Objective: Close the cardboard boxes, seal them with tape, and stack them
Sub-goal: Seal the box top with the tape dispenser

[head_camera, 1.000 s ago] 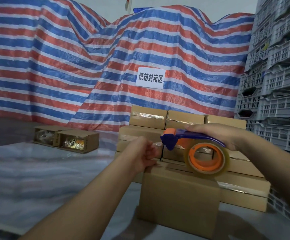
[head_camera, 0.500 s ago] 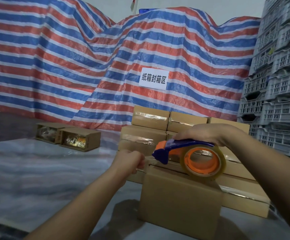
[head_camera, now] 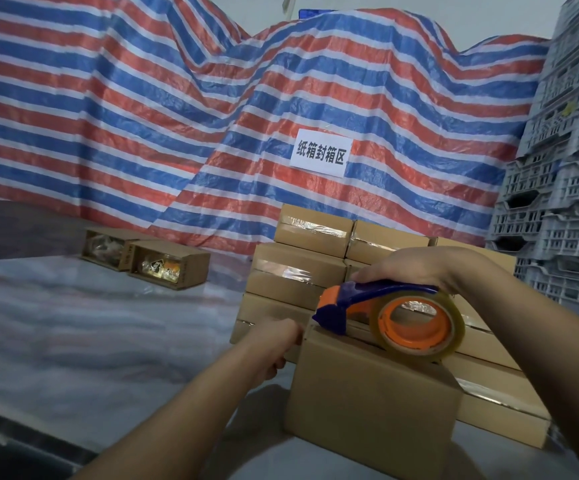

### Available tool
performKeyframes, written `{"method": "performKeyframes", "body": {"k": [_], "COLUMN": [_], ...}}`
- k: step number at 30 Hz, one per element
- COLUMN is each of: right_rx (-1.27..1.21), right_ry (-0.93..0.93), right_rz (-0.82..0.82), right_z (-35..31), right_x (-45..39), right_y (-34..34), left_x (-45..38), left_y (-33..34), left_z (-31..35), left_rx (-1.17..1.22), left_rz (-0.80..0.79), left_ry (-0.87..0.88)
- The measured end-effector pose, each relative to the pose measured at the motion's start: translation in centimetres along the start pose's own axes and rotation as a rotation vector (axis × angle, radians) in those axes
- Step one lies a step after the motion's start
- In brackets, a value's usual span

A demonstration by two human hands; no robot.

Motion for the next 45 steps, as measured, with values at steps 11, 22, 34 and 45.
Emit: {"method": "performKeyframes", "body": {"k": [11, 22, 34, 45], "right_rx": [-0.082, -0.095, -0.041, 0.07], "right_ry": [0.017, 0.014, -0.002, 0.168], "right_rz": [-0.077, -0.049, -0.18, -0.155], "right_z": [-0.5, 0.0, 2.6, 9.4], "right_x": [0.3, 0.1, 0.8, 2.8], "right_y": [0.6, 0.5, -0.6, -0.5], "left_x": [-0.3, 0.0, 0.2, 1.0], "left_y": [-1.6, 1.9, 1.3, 1.7], "left_z": [-0.1, 0.7, 1.7, 2.0], "left_rx": [-0.117, -0.011, -0.171, -0.147], "left_rz": [0.069, -0.248, -0.19, -0.206], "left_ry": [0.174, 0.017, 0.07, -0.041]}}
Point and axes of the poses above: each hand's wrist, its own x-axis away from the middle knuckle, its own y-axis out of the palm, z = x × y, the point moved 9 cm from there along -x, towards the middle knuckle, and after that the axes turned 11 degrees about x, right-handed, at the moved point
